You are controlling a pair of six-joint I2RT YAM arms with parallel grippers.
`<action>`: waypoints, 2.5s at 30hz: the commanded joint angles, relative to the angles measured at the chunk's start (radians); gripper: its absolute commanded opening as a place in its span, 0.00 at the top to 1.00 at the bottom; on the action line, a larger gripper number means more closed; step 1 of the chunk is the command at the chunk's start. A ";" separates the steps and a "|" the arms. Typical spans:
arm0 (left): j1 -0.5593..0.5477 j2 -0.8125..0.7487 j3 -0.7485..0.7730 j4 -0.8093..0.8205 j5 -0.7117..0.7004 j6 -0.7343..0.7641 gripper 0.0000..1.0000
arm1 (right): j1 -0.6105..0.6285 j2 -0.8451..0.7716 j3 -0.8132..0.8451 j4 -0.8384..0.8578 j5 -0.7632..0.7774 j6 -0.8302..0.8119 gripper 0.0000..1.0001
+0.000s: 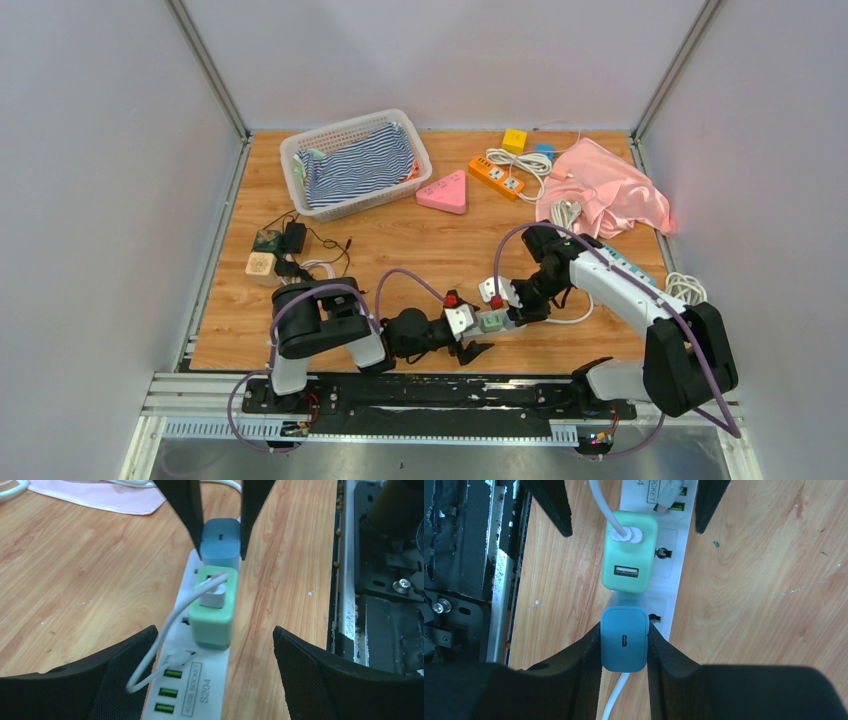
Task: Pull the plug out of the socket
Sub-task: Remove the plug from the socket.
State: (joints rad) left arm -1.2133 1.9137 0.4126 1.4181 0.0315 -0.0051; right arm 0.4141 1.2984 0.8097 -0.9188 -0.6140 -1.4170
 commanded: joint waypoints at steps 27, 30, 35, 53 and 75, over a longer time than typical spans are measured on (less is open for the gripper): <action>-0.137 0.093 0.126 -0.197 -0.252 0.143 0.09 | -0.053 -0.004 0.002 -0.092 0.049 -0.051 1.00; -0.137 0.094 0.120 -0.187 -0.267 0.139 0.14 | -0.056 -0.007 0.002 -0.092 0.048 -0.051 1.00; -0.137 0.089 0.118 -0.189 -0.283 0.131 0.32 | -0.058 -0.002 0.000 -0.092 0.047 -0.051 1.00; -0.137 0.093 0.140 -0.240 -0.208 0.140 0.91 | -0.058 -0.002 -0.036 -0.132 -0.086 -0.164 1.00; -0.071 0.105 0.118 -0.173 -0.071 0.010 1.00 | -0.069 -0.057 -0.137 -0.042 -0.043 -0.231 1.00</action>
State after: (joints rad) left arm -1.3075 1.9804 0.5331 1.2514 -0.1337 0.0757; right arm 0.3511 1.2636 0.7708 -0.9352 -0.6369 -1.5177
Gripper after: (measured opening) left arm 0.543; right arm 0.351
